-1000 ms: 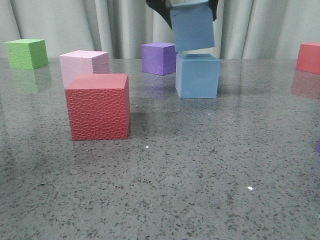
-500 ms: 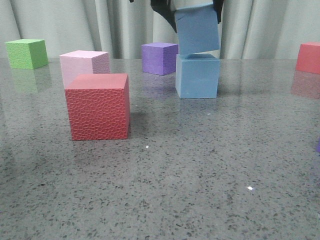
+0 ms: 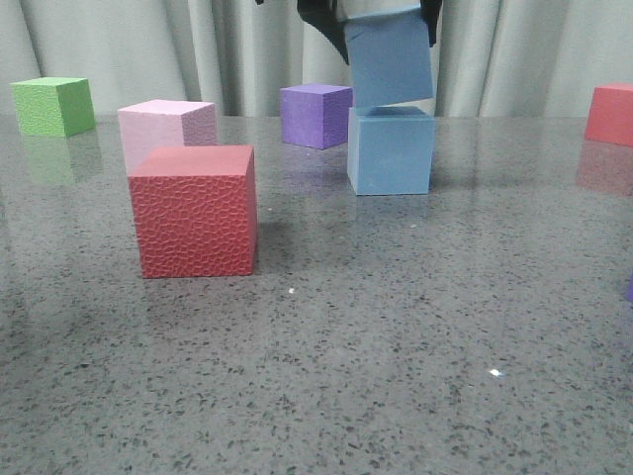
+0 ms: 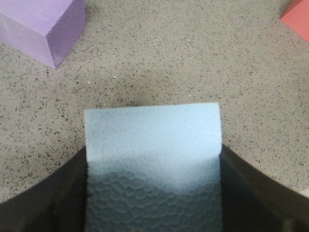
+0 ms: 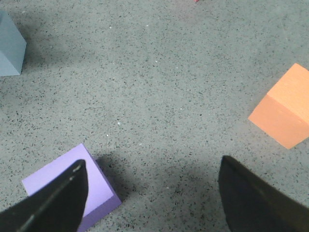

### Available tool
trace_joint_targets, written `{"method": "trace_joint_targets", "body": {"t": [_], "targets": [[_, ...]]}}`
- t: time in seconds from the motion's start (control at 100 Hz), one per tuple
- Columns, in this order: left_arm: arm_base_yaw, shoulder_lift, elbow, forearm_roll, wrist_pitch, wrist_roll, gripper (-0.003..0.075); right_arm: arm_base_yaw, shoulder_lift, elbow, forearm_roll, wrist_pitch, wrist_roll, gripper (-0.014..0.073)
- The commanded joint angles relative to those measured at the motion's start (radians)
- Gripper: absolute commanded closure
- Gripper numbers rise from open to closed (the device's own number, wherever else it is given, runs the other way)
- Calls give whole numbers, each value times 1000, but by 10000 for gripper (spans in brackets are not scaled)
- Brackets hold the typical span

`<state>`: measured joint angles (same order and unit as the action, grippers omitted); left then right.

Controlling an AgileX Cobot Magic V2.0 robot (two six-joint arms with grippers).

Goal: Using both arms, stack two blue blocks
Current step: 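Lower the held cube onto the placed cube and align it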

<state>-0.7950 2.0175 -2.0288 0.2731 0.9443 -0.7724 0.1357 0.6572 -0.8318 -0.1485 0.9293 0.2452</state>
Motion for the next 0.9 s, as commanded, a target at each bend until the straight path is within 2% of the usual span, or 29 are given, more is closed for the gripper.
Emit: {"method": "trace_joint_targets", "body": {"t": [0.0,0.89], "targets": [[-9,-61,-33,18,-51,-10,426,-4,0,-23,-12,-65,-8,36],[-8,-42,-33,26,-38,-10,426,-4,0,-23,-12,-65,-8,36]]}}
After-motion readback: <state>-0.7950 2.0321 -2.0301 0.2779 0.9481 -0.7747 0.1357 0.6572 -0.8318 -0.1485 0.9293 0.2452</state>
